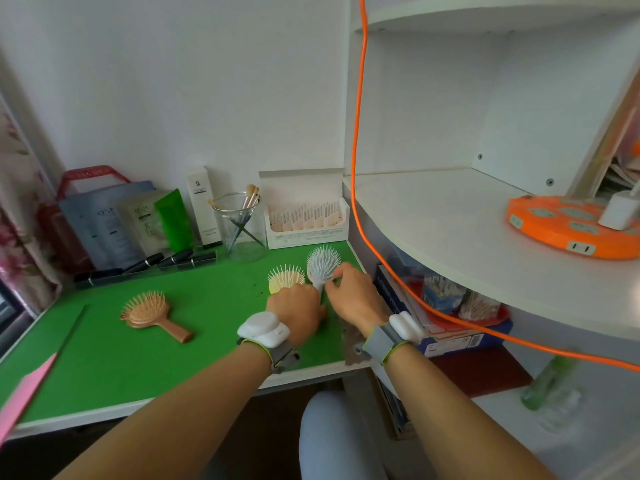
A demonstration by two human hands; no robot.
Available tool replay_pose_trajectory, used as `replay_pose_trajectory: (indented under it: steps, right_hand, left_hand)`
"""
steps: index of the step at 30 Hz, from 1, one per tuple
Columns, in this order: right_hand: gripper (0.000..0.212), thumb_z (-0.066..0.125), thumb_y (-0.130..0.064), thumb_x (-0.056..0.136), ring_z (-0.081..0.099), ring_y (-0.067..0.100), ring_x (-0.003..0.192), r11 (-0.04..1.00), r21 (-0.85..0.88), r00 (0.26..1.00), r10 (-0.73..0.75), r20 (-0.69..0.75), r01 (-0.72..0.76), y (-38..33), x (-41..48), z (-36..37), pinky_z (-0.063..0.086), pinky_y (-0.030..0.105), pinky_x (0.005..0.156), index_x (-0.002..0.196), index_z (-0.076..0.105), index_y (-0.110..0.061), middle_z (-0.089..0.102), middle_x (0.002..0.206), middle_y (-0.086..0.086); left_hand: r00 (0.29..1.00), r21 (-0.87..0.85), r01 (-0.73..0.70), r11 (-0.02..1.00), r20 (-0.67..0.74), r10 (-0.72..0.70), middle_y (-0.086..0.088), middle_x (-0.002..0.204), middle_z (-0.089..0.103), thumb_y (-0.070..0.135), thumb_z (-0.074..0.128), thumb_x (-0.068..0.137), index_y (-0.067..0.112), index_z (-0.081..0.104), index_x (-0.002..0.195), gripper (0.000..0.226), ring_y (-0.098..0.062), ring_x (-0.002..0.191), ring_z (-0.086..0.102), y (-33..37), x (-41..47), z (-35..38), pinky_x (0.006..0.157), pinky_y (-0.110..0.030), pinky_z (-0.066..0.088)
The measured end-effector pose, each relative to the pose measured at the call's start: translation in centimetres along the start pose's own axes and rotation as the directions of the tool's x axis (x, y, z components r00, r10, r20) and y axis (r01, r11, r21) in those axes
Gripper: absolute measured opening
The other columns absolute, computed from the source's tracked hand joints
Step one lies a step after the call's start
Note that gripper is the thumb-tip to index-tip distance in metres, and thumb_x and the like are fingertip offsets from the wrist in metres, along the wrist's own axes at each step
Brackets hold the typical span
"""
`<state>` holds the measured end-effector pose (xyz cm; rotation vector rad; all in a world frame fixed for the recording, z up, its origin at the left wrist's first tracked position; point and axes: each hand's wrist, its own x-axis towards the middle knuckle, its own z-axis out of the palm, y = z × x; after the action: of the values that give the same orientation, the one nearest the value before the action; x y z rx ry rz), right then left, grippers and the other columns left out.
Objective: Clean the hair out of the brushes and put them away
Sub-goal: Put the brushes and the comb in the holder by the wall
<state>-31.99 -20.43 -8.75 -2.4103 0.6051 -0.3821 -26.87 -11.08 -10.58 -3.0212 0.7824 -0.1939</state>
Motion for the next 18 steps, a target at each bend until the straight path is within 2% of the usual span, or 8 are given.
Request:
replay_pose_trajectory:
  steps: [3, 6, 9, 11, 13, 15, 18]
  right_hand:
    - [0.019, 0.049, -0.025, 0.094, 0.059, 0.032, 0.093, 1.0, 0.02, 1.0, 0.021, 0.015, -0.021, 0.0, 0.5, 0.1, 0.051, 0.04, 0.075, 0.106, 0.055, -0.011, 0.062, 0.105, 0.009]
    - [0.019, 0.052, -0.026, 0.092, 0.058, 0.032, 0.089, 0.995, 0.074, 0.998, 0.068, 0.017, -0.069, 0.2, 1.1, 0.4, 0.047, 0.036, 0.07, 0.101, 0.056, -0.009, 0.061, 0.099, 0.009]
    - [0.019, 0.054, -0.026, 0.089, 0.053, 0.026, 0.068, 0.97, 0.195, 0.989, 0.139, 0.054, -0.147, 0.1, 1.8, 0.7, 0.039, 0.032, 0.057, 0.08, 0.052, -0.009, 0.056, 0.077, 0.008]
    - [0.024, 0.057, -0.025, 0.088, 0.051, 0.023, 0.056, 0.896, 0.388, 0.976, 0.192, 0.103, -0.217, -0.4, 2.2, 0.8, 0.034, 0.027, 0.051, 0.069, 0.049, -0.012, 0.055, 0.07, 0.008]
    - [0.019, 0.06, -0.026, 0.088, 0.055, 0.017, 0.051, 0.756, 0.579, 0.952, 0.232, 0.2, -0.305, -1.3, 2.5, 0.5, 0.03, 0.023, 0.044, 0.075, 0.057, -0.012, 0.061, 0.072, 0.005]
    - [0.018, 0.061, -0.028, 0.088, 0.054, 0.013, 0.049, 0.658, 0.664, 0.934, 0.216, 0.284, -0.354, -2.4, 2.8, 0.1, 0.026, 0.021, 0.042, 0.085, 0.061, -0.011, 0.062, 0.072, 0.003]
    - [0.016, 0.063, -0.028, 0.088, 0.052, 0.013, 0.051, 0.628, 0.694, 0.933, 0.177, 0.314, -0.353, -3.9, 3.6, -0.3, 0.026, 0.024, 0.046, 0.087, 0.059, -0.013, 0.06, 0.072, 0.004]
  left_hand:
    - [1.0, -0.038, -0.006, 0.999, 0.012, 0.007, -0.006, 0.083, 0.062, 0.042, 0.051, 0.088, 0.01, 0.06, 0.085, 0.033, -0.024, 0.072, 0.057, -0.3, 0.1, -0.1, 0.061, -0.029, 0.039]
    - [1.0, -0.114, -0.018, 0.993, 0.0, 0.018, -0.003, 0.074, 0.052, 0.042, 0.049, 0.09, 0.012, 0.052, 0.076, 0.033, -0.023, 0.066, 0.052, -0.7, 0.0, -0.1, 0.059, -0.029, 0.041]
    - [0.998, -0.191, -0.025, 0.981, -0.06, 0.014, -0.003, 0.071, 0.053, 0.042, 0.045, 0.091, 0.012, 0.047, 0.072, 0.036, -0.025, 0.065, 0.055, -1.2, -0.2, -0.2, 0.057, -0.029, 0.041]
    - [0.993, -0.237, -0.039, 0.971, -0.121, 0.011, -0.002, 0.069, 0.051, 0.045, 0.044, 0.09, 0.012, 0.046, 0.073, 0.037, -0.025, 0.062, 0.054, -1.7, -0.2, -0.5, 0.054, -0.029, 0.039]
    - [0.982, -0.255, -0.066, 0.965, -0.189, 0.017, 0.0, 0.067, 0.048, 0.049, 0.044, 0.089, 0.014, 0.043, 0.074, 0.038, -0.025, 0.059, 0.049, -2.3, 0.0, -0.9, 0.051, -0.029, 0.034]
    - [0.969, -0.262, -0.1, 0.96, -0.244, 0.034, 0.002, 0.066, 0.047, 0.049, 0.043, 0.088, 0.016, 0.04, 0.074, 0.037, -0.024, 0.056, 0.049, -3.0, 0.2, -1.4, 0.049, -0.029, 0.033]
    - [0.954, -0.268, -0.119, 0.956, -0.298, 0.035, 0.003, 0.063, 0.046, 0.051, 0.041, 0.087, 0.016, 0.039, 0.074, 0.037, -0.028, 0.058, 0.056, -4.2, 0.4, -2.2, 0.051, -0.032, 0.042]
